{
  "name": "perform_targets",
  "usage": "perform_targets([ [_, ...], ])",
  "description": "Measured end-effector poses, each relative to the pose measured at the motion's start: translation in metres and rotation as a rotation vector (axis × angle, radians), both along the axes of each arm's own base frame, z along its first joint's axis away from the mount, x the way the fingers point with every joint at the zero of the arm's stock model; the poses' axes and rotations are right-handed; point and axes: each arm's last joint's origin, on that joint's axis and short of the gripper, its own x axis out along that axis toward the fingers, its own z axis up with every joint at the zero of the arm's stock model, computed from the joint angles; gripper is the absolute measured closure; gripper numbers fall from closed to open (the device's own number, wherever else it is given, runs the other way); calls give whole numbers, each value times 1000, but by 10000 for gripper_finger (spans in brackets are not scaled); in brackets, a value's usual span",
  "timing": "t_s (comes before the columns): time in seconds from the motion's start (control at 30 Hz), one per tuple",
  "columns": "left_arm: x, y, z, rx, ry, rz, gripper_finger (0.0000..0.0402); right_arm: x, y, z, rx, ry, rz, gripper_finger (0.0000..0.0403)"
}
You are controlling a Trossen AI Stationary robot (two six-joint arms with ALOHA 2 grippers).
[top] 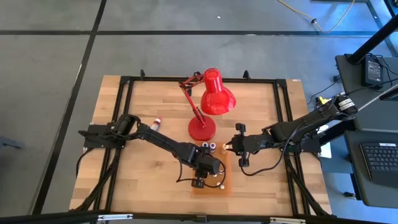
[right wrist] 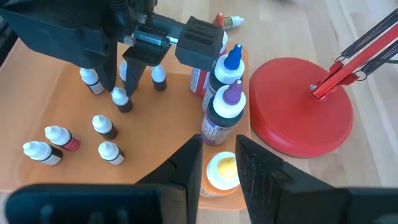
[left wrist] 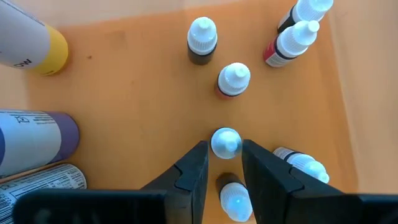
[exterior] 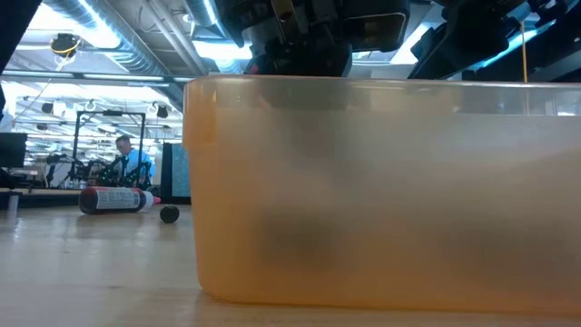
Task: Pick & Place food coloring
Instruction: Put the small red food coloring bottle into the orange bin, then put the large pink food coloring bottle into the orange bin
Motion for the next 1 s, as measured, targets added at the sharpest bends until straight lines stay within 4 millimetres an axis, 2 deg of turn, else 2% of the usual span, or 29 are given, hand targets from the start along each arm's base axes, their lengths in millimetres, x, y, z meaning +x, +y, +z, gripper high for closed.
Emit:
perform_targets([
  [0.33,-4,1,4,2,20,-15,304,0,0,0,-2,0,2,304],
  [0.53,-14,4,32,-6,-12,-14,308,0,0,0,-2,3,1,304],
  [0.73,-41,11,61,53,37,19,306,-1,0,0,-2,6,0,304],
  [0.83,-54,14,64,104,-3,45,304,-1,0,0,-2,7,0,304],
  [1.0,-86,25,68,86,-103,128,306,-1,0,-1,-6,12,1,304],
])
